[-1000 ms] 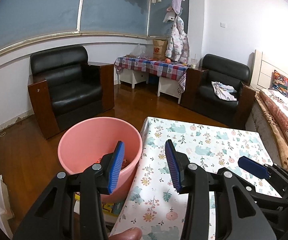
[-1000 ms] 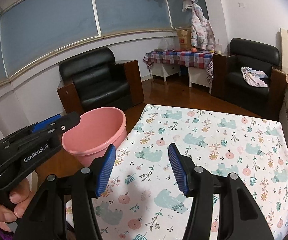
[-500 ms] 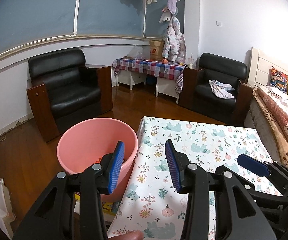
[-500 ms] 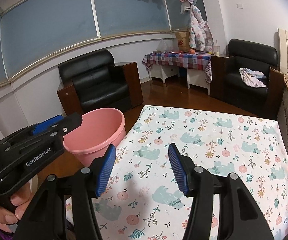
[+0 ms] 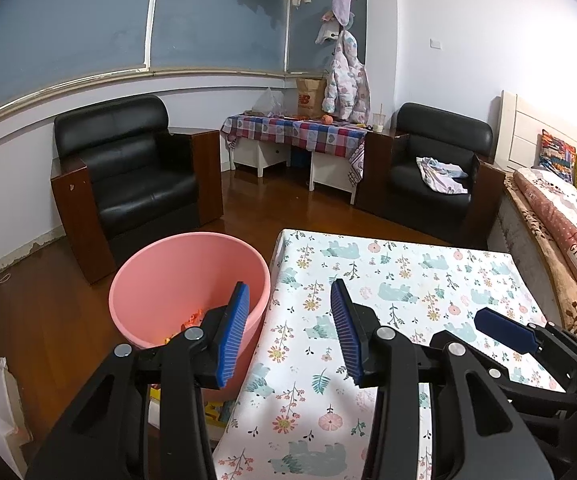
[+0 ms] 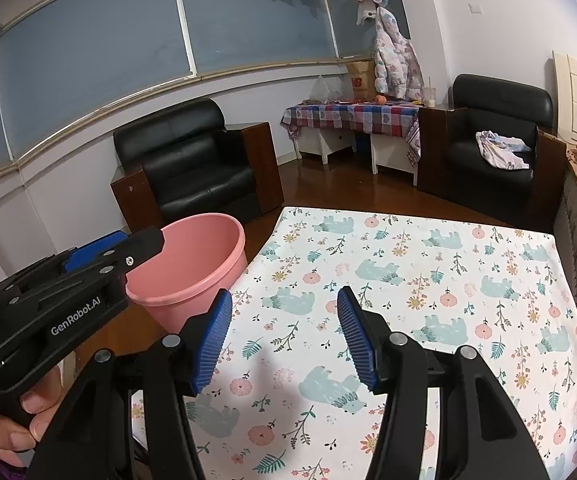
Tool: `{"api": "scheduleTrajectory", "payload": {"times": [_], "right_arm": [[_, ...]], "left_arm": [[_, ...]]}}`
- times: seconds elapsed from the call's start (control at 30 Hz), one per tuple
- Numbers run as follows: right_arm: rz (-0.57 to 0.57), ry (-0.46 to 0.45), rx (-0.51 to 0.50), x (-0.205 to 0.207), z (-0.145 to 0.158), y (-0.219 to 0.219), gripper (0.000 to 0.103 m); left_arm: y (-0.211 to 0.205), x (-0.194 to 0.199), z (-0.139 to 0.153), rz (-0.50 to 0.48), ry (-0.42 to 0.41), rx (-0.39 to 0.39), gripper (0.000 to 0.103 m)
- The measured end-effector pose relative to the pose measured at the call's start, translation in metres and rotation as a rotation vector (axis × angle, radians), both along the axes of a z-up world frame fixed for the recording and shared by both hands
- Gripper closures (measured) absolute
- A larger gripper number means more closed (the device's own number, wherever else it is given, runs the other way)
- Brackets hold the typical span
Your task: Collect trash
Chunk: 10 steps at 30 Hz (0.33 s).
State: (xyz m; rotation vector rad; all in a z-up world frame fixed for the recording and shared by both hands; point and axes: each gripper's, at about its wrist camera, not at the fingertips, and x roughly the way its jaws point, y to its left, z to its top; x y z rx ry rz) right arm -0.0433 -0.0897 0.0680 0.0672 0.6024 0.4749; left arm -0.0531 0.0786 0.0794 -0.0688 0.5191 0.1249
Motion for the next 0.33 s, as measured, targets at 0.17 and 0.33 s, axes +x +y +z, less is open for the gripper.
{"api": "scheduleTrajectory", "payload": {"times": [0.17, 0.33], "right_arm": [[-0.014, 0.005, 0.000, 0.005, -0.002, -0.002, 0.049], [-0.043, 0.012, -0.006, 0.011, -0.005, -0.004, 0.049]], "left_arm": [[-0.002, 0.001, -0.001, -0.002, 0.008, 0.003, 0.060], [-0.005, 0.004, -0.004, -0.018, 0.026, 0.004, 0.060]]}}
